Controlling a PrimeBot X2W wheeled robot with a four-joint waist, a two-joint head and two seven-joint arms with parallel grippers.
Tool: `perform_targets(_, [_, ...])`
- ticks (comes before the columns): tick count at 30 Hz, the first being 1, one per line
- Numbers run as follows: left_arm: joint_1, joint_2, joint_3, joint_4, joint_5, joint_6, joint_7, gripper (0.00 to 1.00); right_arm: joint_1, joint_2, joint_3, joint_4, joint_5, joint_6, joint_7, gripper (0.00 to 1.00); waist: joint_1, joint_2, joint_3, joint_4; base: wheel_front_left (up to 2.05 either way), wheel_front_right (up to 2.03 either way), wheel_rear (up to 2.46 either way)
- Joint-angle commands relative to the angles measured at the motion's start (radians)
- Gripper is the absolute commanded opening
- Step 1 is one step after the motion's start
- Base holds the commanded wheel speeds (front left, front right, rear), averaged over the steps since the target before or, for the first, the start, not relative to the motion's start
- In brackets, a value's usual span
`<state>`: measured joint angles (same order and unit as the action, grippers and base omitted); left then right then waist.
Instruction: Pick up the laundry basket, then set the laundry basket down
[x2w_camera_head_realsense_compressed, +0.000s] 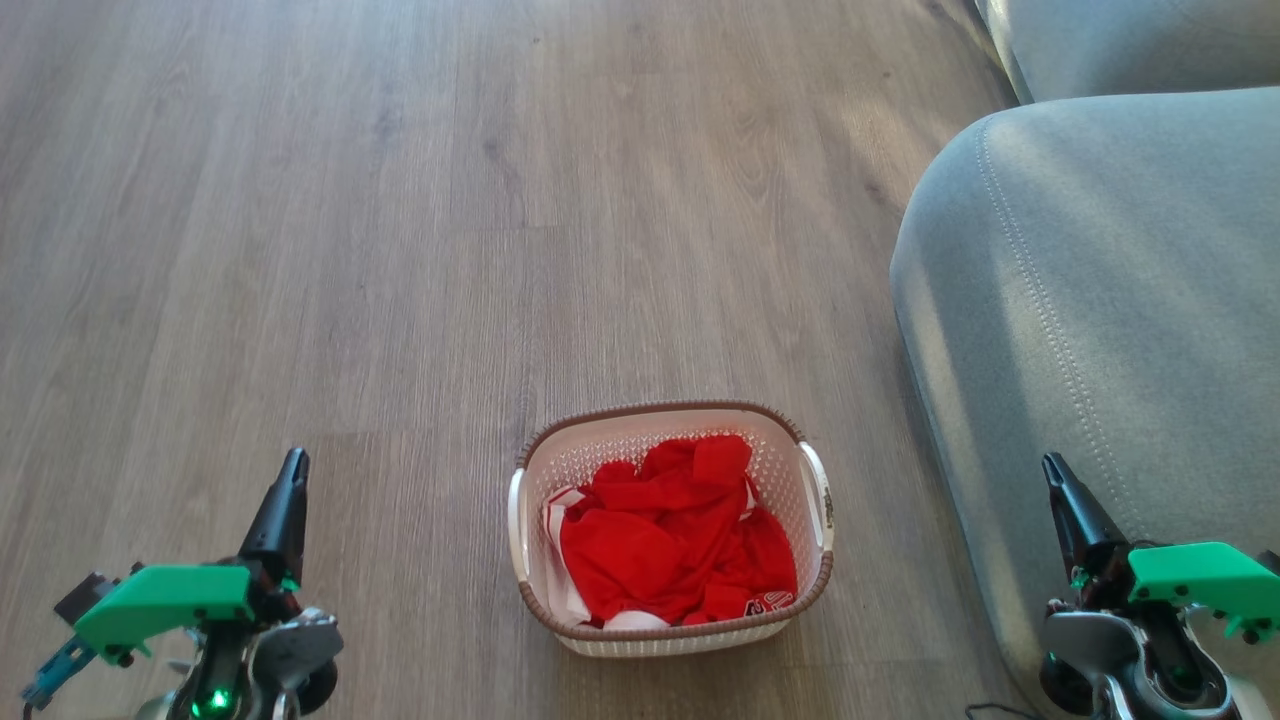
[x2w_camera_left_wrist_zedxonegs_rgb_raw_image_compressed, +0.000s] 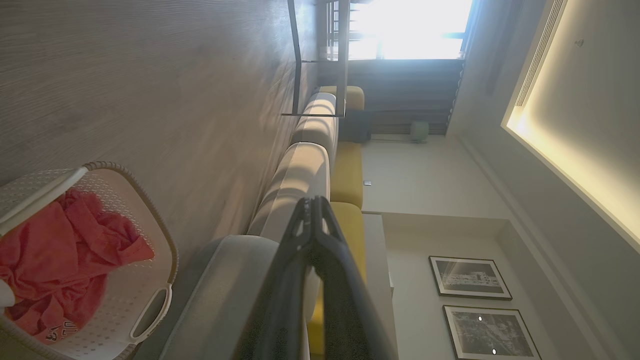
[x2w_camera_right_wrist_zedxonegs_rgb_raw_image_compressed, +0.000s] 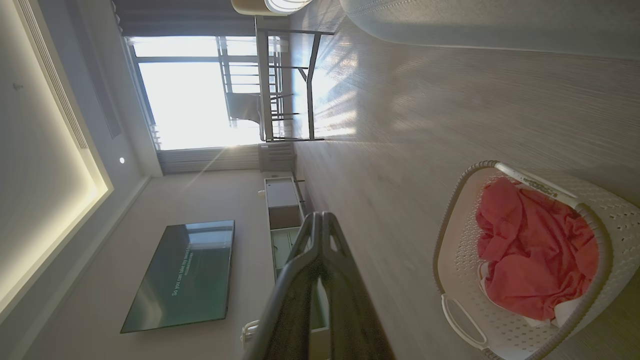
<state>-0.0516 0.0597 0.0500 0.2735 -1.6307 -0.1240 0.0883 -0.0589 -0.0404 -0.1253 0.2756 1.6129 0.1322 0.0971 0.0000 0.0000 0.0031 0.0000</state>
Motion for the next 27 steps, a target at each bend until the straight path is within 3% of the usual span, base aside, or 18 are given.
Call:
perform_targets(1, [-0.054, 0.006, 0.042, -0.029, 0.004, -0.007, 0.007, 0.00, -0.048, -0.015, 0.018, -0.031, 0.001, -0.002, 0.010, 0.00, 0.0000, 0.0000, 0.000, 0.000, 0.00, 0.00, 0.00])
perform_targets(27, [-0.055, 0.002, 0.048, -0.029, 0.009, -0.007, 0.013, 0.00, -0.049, -0.014, 0.016, -0.031, -0.001, -0.002, 0.013, 0.00, 0.0000, 0.0000, 0.000, 0.000, 0.00, 0.00, 0.00])
